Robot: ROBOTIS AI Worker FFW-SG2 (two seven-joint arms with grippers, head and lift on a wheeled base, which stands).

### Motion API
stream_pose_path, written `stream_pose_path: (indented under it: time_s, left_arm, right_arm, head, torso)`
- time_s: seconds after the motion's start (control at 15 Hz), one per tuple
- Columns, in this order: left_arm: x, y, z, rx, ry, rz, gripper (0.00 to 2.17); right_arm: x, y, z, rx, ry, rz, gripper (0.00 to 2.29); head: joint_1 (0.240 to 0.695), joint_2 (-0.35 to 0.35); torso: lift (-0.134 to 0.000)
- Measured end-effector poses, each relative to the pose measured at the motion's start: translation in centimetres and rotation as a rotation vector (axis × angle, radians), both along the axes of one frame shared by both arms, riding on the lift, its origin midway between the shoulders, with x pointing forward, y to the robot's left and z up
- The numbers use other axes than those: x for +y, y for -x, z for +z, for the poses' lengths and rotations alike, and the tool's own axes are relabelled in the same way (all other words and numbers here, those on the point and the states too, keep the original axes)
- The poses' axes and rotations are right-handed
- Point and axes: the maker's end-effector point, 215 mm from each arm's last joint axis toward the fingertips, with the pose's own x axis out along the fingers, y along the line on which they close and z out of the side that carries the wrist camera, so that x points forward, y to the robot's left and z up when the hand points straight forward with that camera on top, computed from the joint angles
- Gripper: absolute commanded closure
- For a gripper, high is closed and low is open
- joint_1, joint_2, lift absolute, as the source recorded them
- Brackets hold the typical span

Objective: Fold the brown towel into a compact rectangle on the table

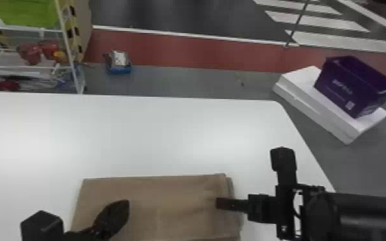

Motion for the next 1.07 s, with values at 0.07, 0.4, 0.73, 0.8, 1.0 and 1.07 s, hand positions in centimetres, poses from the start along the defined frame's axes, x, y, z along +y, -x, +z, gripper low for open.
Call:
stream_pose_path:
  time_s: [0.07, 0.4, 0.73, 0.8, 1.0, 1.07]
  left_arm:
    - [0.0, 0.0, 0.0, 0.001, -0.001, 0.000, 1.75]
    - [0.1, 0.0, -0.1, 0.004, -0.002, 0.002, 1.75]
    - [0.3, -0.1, 0.0, 0.003, -0.002, 0.004, 1.75]
    - [0.3, 0.0, -0.2, 0.005, -0.003, 0.006, 1.75]
    - [0.4, 0.0, -0.5, 0.011, -0.005, 0.008, 1.75]
    - [0.5, 0.0, -0.5, 0.011, -0.006, 0.007, 1.75]
  right_arm:
    - [0.1, 0.0, 0.0, 0.001, -0.004, 0.003, 0.59]
    - [1.0, -0.6, 0.6, -0.013, -0.048, 0.021, 1.18]
    - [2.3, -0.3, 2.1, -0.044, -0.108, 0.052, 1.20]
    - [3.0, -0.2, 2.6, -0.054, -0.130, 0.066, 1.20]
    - [4.6, 0.2, 4.0, -0.084, -0.175, 0.101, 1.20]
    - [5.1, 0.2, 4.5, -0.092, -0.189, 0.111, 1.20]
  head:
    - [0.695, -0.203]
    - [0.695, -0.188]
    - [0.695, -0.168]
    - [0.695, -0.158]
    - [0.695, -0.131]
    - [0.695, -0.123]
  torso:
    - [-0.123]
    - [-0.123]
    - [-0.123]
    - [-0.123]
    - [-0.123]
    - [-0.123]
